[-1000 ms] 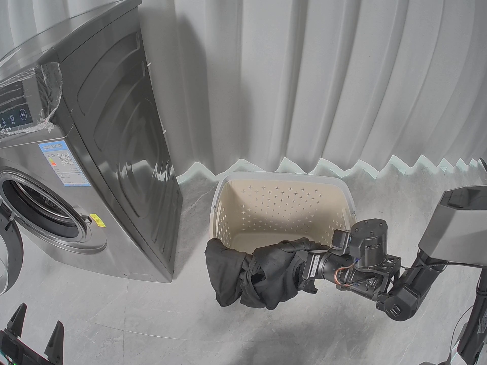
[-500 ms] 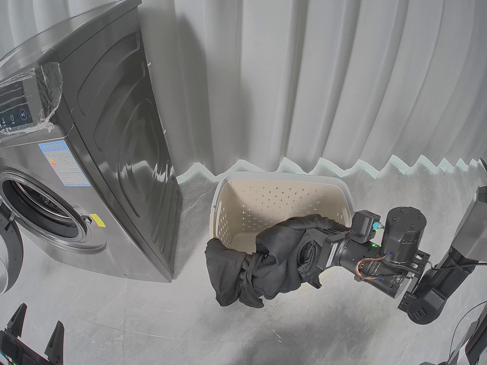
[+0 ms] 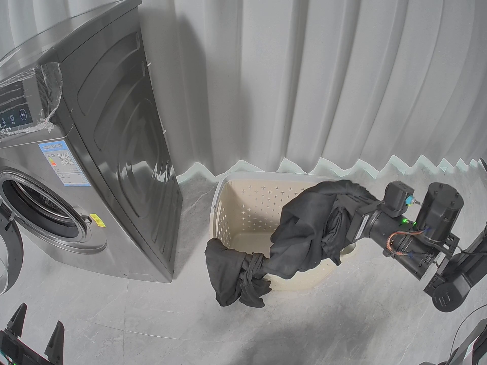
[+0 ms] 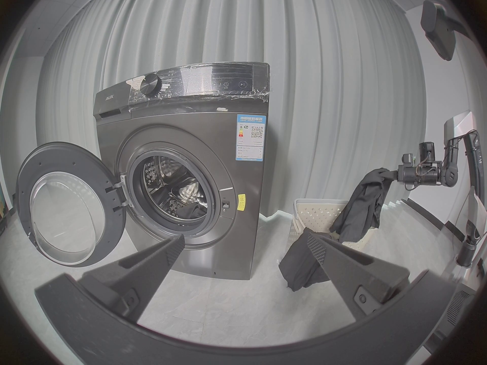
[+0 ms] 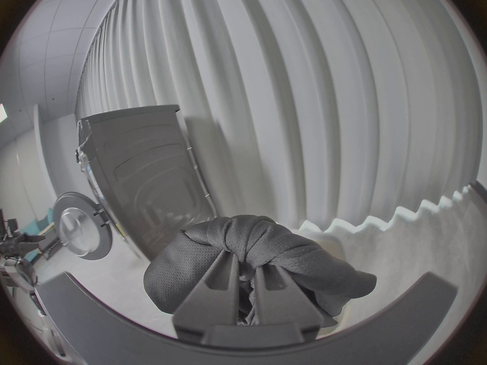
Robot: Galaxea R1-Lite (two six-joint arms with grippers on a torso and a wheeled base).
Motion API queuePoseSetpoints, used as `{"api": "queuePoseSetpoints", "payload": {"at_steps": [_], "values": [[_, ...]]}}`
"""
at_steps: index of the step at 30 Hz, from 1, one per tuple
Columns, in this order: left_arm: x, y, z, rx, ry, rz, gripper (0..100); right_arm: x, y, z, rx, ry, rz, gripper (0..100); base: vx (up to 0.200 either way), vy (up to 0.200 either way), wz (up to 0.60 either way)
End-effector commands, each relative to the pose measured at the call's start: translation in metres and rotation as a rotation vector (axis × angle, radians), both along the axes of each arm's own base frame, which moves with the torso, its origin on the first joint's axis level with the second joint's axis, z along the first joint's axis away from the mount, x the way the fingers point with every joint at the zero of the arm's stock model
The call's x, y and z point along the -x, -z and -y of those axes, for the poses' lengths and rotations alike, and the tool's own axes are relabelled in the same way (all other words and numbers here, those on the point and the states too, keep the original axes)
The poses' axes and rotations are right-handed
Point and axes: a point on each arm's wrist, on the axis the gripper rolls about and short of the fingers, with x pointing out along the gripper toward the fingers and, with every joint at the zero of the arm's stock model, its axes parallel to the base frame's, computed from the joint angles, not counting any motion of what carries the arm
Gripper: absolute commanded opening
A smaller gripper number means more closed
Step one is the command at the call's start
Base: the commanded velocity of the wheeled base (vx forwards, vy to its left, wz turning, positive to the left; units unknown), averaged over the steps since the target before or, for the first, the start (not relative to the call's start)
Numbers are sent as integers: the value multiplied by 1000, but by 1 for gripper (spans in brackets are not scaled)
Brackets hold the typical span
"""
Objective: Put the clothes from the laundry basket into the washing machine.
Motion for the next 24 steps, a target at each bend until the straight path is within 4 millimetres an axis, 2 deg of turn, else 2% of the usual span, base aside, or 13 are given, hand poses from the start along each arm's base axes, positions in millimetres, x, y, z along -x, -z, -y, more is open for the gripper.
{"api": "queuePoseSetpoints", "payload": {"at_steps": [1, 6, 13, 16, 24], "values": [[0, 4, 0, 1, 0, -1, 100, 8, -29, 15, -23, 76, 85, 0, 0, 0, 0], [0, 4, 0, 1, 0, -1, 100, 18, -44, 19, -12, 93, 71, 0, 0, 0, 0], [0, 4, 0, 1, 0, -1, 100, 29, -53, 26, -8, 99, 70, 0, 0, 0, 0], [0, 4, 0, 2, 0, -1, 100, 33, -56, 28, -15, 96, 80, 0, -200, 0, 0], [0, 4, 0, 2, 0, -1, 100, 36, -49, 23, -4, 76, 57, 0, -200, 0, 0]]}}
